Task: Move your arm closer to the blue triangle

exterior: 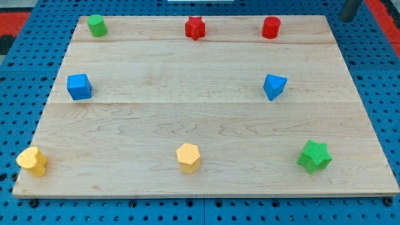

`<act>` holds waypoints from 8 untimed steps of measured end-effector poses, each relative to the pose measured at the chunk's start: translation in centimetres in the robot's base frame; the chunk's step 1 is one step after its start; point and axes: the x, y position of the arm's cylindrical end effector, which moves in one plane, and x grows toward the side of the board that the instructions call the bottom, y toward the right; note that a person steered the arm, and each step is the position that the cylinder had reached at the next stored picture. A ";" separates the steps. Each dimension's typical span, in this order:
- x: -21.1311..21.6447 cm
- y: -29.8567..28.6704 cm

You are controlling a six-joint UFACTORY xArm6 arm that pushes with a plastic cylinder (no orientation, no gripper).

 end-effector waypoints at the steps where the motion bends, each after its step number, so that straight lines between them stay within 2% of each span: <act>1: 0.0 0.0; 2: 3.2 -2.2; 3: 9.8 -6.9; 4: 14.0 -14.3; 5: 15.5 -24.0; 6: 13.8 -26.6; 8: 14.2 -25.3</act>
